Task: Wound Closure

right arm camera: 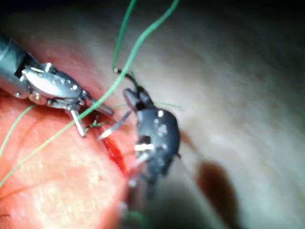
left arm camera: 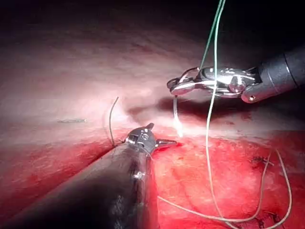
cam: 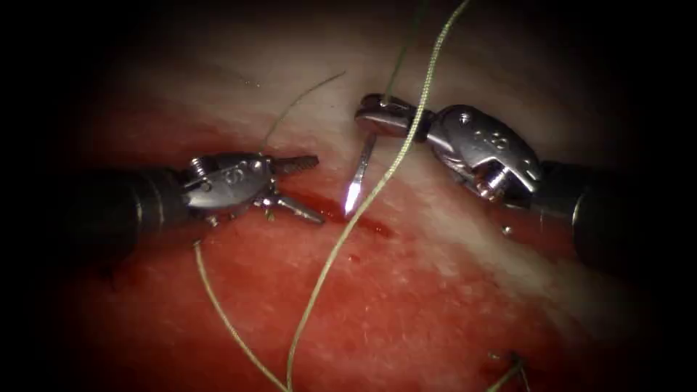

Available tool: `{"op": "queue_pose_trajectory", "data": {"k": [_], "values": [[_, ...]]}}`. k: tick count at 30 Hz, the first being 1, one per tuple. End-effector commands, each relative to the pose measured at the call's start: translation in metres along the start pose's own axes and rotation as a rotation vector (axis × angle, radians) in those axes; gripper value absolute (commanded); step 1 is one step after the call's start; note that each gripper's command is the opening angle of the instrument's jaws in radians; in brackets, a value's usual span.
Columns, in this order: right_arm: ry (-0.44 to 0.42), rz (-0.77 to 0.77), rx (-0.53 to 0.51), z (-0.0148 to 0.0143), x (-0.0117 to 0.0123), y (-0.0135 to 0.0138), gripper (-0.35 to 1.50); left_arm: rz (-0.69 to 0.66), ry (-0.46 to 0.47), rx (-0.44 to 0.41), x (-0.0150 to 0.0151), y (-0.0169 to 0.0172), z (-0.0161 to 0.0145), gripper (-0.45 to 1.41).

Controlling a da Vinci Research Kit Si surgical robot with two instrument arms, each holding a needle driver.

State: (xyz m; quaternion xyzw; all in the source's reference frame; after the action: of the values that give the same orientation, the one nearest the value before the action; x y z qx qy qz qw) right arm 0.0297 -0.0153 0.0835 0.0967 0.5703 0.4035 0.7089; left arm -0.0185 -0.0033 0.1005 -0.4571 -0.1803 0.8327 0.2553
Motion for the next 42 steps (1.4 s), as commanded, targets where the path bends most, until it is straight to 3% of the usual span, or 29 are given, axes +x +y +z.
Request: {"op": "queue_pose_trajectory", "data": {"k": [1, 9, 27, 34, 42], "values": [[0.003, -0.008, -0.002, 0.0011, -0.0007, 0.0006, -0.35, 0.002, -0.009, 0.005, -0.0004, -0.0003, 0.0007, 0.30], [0.066, -0.072, -0.007, 0.0026, -0.0026, 0.0027, -0.35, 0.030, -0.095, 0.022, -0.0025, 0.0006, 0.0016, 0.07], [0.172, -0.214, 0.051, 0.0060, -0.0029, 0.0018, -0.35, 0.079, -0.299, 0.006, -0.0073, 0.0014, 0.0038, 0.07], [0.213, -0.385, 0.031, 0.0064, -0.0030, 0.0019, -0.35, 0.071, -0.320, 0.008, -0.0077, 0.0018, 0.0040, 0.08], [0.255, -0.447, 0.016, 0.0066, -0.0033, 0.0020, -0.35, 0.068, -0.339, 0.000, -0.0081, 0.0021, 0.0043, 0.10]]}}
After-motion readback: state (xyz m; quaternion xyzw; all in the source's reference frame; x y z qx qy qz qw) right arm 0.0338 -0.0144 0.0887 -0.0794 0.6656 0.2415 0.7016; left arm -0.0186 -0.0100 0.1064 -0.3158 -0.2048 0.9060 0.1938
